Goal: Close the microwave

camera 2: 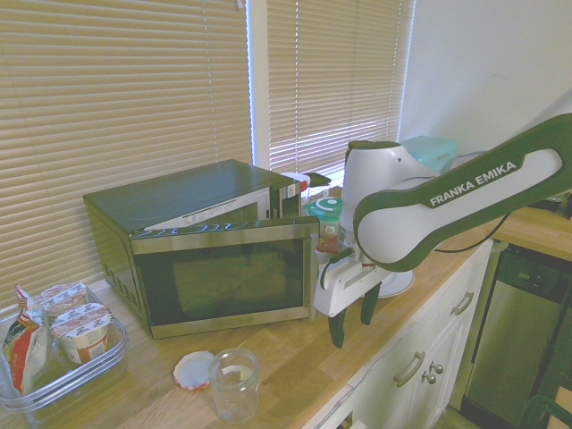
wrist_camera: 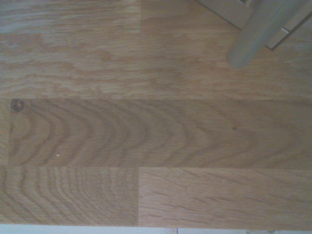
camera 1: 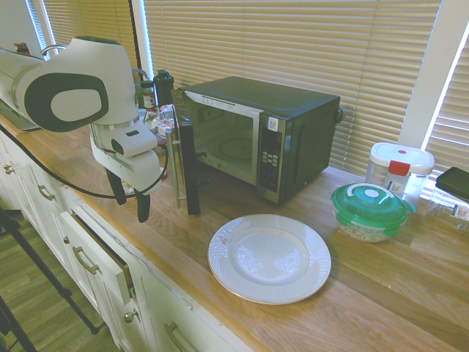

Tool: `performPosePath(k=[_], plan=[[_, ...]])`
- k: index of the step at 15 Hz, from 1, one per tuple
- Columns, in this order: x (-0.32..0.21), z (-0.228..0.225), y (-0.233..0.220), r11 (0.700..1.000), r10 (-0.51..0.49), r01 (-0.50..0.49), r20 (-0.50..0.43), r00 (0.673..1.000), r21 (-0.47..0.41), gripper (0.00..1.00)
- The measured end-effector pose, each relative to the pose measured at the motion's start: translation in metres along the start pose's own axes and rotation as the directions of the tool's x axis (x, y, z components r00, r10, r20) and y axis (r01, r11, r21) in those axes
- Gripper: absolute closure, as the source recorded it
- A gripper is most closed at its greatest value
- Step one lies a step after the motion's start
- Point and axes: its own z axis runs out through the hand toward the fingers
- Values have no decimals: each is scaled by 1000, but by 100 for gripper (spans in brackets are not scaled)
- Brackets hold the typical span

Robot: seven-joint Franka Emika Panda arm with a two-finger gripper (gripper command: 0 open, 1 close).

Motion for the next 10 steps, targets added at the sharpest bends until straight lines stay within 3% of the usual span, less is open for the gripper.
performPosePath(k=[6, 10], plan=[[4, 2, -6, 1000, 5, -6, -25, 1000, -23, 0], [-14, -13, -36, 999, -10, 7, -77, 997, -37, 0]])
